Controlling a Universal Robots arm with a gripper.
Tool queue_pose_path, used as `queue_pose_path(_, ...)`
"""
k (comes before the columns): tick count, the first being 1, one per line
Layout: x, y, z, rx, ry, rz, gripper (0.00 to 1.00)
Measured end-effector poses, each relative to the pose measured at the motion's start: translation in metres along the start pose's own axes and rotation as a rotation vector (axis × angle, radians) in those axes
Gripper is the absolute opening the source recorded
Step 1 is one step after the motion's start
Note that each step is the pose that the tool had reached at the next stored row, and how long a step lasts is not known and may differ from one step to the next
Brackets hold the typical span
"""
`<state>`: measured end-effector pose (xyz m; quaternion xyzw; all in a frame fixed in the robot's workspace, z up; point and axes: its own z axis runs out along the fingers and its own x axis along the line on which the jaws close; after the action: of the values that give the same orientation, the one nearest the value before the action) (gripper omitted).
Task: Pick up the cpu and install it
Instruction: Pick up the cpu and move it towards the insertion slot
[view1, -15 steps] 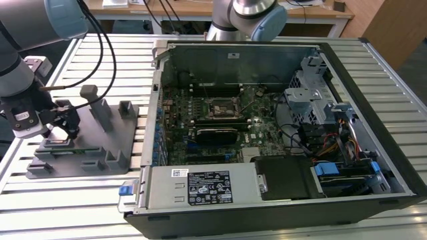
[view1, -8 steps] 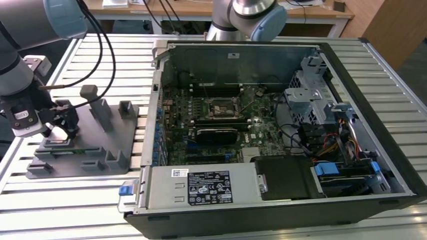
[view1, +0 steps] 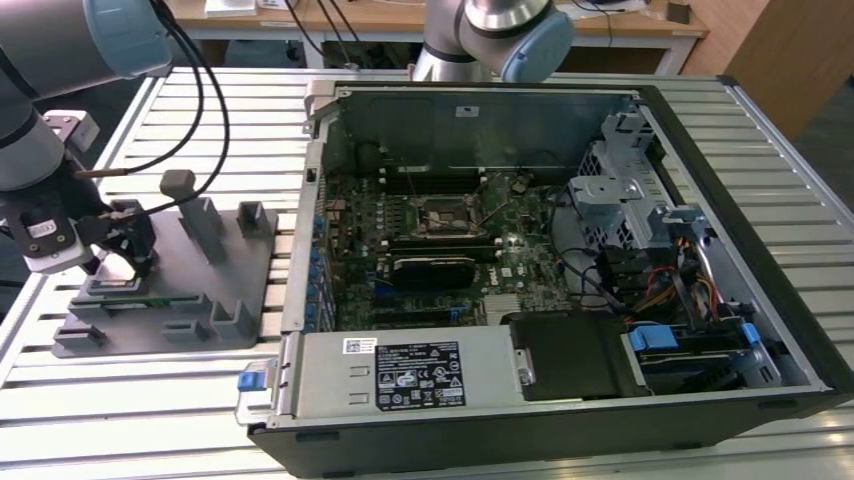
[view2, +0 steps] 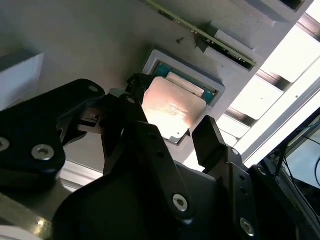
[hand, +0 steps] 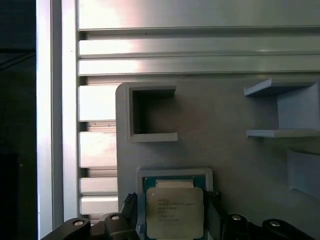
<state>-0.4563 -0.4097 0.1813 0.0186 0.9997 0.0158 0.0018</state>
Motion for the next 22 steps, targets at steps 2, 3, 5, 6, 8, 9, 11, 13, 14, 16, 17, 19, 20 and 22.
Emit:
queue_pose_path(2,0.0000,0.0001,-0.0013,0.0000,0.0000,-0.001,0.65)
queue_pose_path(3,0.0000,0.0002,-0.0020,0.0000,0.0000,-0.001,0.65)
queue_pose_path(5,0.0000,0.0003,-0.0028,-0.0001,-0.0001,-0.001,0.65)
queue_pose_path(6,0.0000,0.0003,-0.0029,-0.0001,-0.0002,-0.001,0.65)
queue_pose_path(8,0.0000,0.0003,-0.0031,-0.0001,-0.0001,-0.001,0.65)
queue_pose_path(9,0.0000,0.0003,-0.0031,0.0000,0.0000,-0.001,0.65)
queue_pose_path(11,0.0000,0.0002,-0.0032,0.0001,0.0000,-0.001,0.64)
queue_pose_path(13,0.0000,0.0002,-0.0033,0.0003,0.0003,-0.001,0.57)
queue_pose_path(14,0.0000,0.0003,-0.0037,0.0003,0.0003,-0.001,0.54)
queue_pose_path(16,0.0000,0.0003,-0.0056,0.0002,0.0002,-0.001,0.54)
queue_pose_path(17,0.0000,0.0004,-0.0070,0.0002,0.0001,-0.001,0.54)
queue_pose_path(19,0.0000,0.0006,-0.0134,0.0001,0.0000,-0.001,0.54)
queue_pose_path(20,-0.0001,0.0006,-0.0134,0.0000,-0.0002,-0.001,0.54)
queue_pose_path(22,0.0000,0.0006,-0.0134,0.0000,-0.0002,-0.001,0.54)
